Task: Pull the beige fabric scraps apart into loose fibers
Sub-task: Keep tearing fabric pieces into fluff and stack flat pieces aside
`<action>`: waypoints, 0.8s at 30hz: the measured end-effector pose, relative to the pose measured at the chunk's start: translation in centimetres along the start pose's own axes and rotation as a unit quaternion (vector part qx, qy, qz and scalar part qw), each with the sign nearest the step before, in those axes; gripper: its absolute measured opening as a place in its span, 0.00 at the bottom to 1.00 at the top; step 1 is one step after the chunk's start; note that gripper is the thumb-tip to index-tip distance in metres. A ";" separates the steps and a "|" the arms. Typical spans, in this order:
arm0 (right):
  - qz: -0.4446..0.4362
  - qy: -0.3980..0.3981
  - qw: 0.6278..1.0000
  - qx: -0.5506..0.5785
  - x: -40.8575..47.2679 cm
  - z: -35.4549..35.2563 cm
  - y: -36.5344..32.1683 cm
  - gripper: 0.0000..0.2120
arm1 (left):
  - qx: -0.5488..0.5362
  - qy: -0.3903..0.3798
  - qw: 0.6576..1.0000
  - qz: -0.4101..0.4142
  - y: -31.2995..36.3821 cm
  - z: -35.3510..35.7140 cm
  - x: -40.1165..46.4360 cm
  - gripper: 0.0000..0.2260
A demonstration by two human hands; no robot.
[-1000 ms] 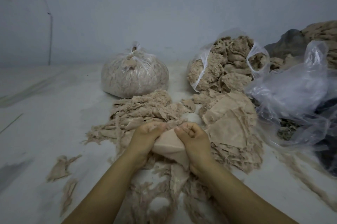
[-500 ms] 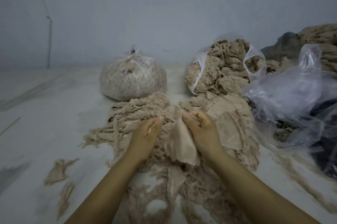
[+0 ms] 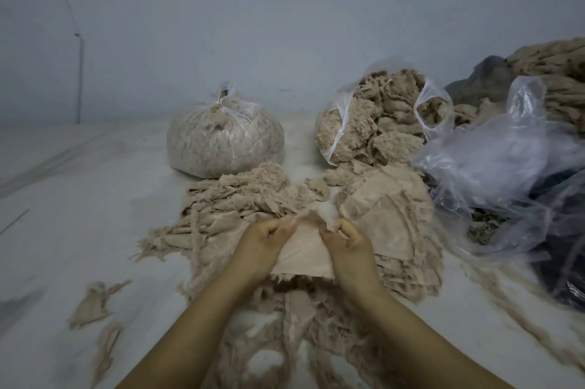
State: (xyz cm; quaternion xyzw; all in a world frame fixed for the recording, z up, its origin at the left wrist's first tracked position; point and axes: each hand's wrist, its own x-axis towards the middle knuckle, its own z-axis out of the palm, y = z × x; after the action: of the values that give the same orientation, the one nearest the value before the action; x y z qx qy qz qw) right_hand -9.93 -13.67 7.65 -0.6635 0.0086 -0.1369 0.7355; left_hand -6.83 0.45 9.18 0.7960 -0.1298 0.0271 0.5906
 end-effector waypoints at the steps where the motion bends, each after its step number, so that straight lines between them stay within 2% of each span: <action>1: -0.011 0.002 1.000 -0.001 0.0 0.0 -0.1 0.17 | -0.002 0.003 1.000 -0.011 0.0 -0.2 -0.1 0.18; 4: -0.013 0.016 1.000 0.004 0.3 -0.1 0.1 0.16 | -0.002 0.026 0.999 -0.033 -0.3 -0.6 0.0 0.23; 9: 0.030 0.102 0.994 0.005 2.0 -2.6 -0.2 0.18 | 0.013 0.070 0.996 -0.052 -1.2 -1.9 0.2 0.19; 12: 0.041 0.128 0.990 -0.042 3.1 -4.5 -0.9 0.18 | 0.033 0.051 0.996 -0.062 -2.0 -2.7 0.1 0.19; 15: 0.057 0.086 0.993 -0.055 3.0 -4.7 -1.4 0.16 | 0.016 0.009 0.997 -0.070 -1.7 -1.5 0.0 0.15; 20: 0.029 -0.041 0.999 0.003 2.0 -2.2 -2.5 0.12 | -0.121 -0.052 0.987 -0.092 0.2 2.5 0.4 0.12; 22: 0.013 -0.007 1.000 0.001 2.4 -2.4 -2.9 0.13 | -0.138 -0.048 0.986 -0.083 0.4 3.2 0.5 0.10; 24: 0.009 0.070 0.995 -0.067 3.0 -3.9 -2.7 0.17 | -0.101 0.012 0.992 -0.071 0.2 2.8 0.9 0.07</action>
State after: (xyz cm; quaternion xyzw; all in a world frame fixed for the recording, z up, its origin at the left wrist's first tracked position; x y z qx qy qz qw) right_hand -8.26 -18.32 10.29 -0.6998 0.0749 -0.1756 0.6884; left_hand -6.30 -2.44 8.69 0.7389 -0.0676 -0.0190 0.6701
